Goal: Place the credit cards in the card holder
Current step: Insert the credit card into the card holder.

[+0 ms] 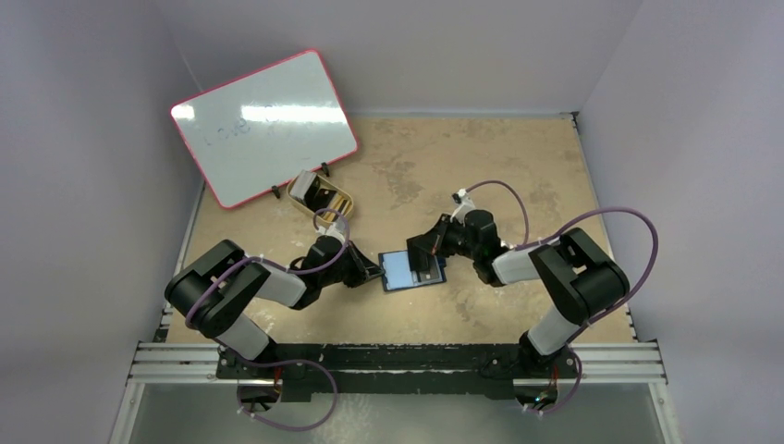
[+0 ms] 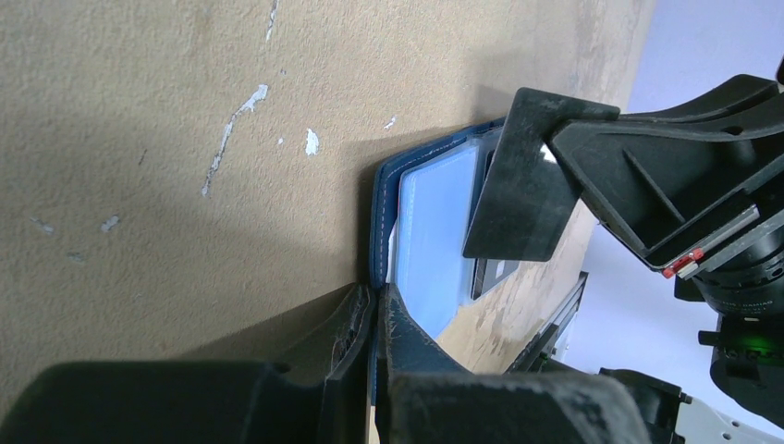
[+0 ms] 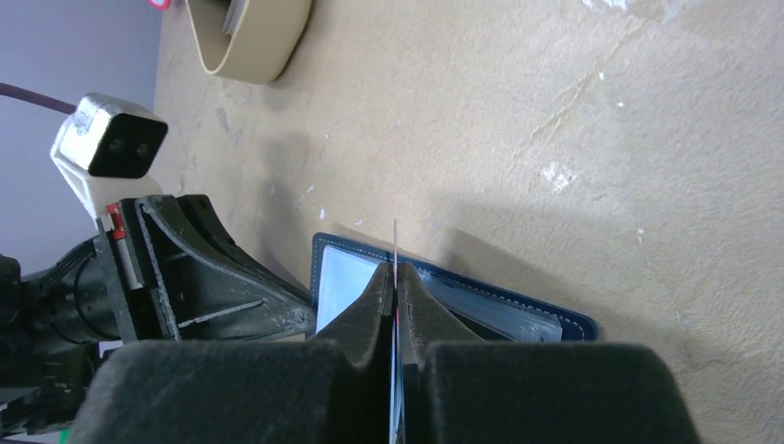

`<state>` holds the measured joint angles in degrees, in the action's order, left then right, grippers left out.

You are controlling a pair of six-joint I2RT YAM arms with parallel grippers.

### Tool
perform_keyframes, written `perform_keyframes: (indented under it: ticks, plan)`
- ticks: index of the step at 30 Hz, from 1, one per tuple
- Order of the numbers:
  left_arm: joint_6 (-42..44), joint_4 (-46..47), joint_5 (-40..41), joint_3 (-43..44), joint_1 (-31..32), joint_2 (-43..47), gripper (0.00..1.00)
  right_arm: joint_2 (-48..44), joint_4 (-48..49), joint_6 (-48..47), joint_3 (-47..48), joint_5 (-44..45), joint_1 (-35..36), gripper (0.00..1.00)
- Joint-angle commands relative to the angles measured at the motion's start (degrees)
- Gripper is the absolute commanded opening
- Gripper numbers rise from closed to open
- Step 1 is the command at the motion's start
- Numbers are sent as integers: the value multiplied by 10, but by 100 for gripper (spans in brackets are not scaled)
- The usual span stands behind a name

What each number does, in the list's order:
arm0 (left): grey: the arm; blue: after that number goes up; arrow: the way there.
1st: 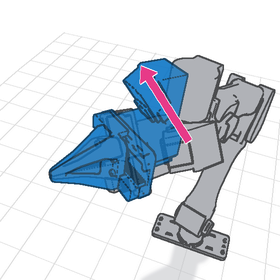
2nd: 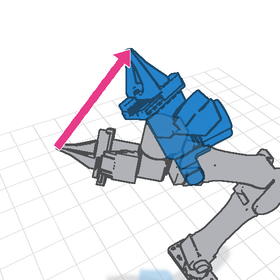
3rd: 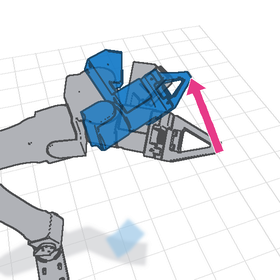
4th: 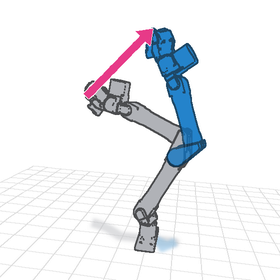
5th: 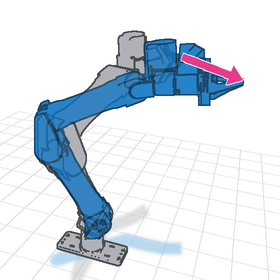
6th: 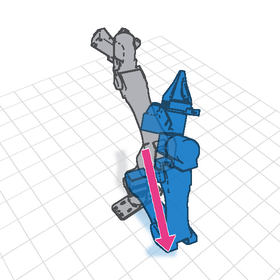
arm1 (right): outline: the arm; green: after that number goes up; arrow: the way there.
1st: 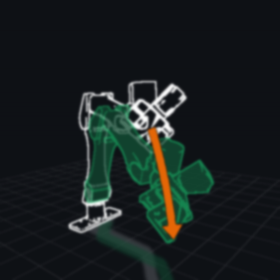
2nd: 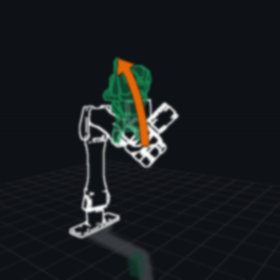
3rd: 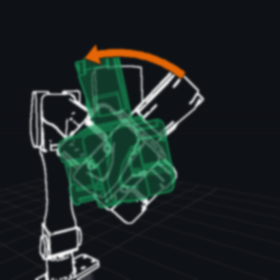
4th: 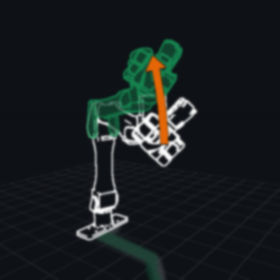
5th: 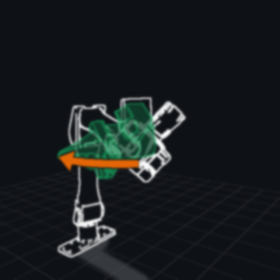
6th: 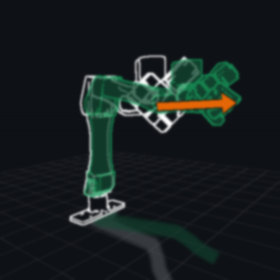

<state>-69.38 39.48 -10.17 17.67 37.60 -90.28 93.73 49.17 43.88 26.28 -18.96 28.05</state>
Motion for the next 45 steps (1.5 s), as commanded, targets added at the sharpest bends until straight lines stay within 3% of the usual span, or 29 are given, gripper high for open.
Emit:
perform_keyframes:
  ticks: [1, 23, 45]
  plan:
    - [9, -21, 21, -6, 3, 10, 0, 4, 54, -9, -3, 17, -1, 0]
    - [3, -23, 29, 2, 8, -1, 0, 53, 176, 27, -74, -4, 18, 0]
    - [5, -34, 34, 5, 10, 0, 0, 35, 65, 22, -45, -11, 28, 0]
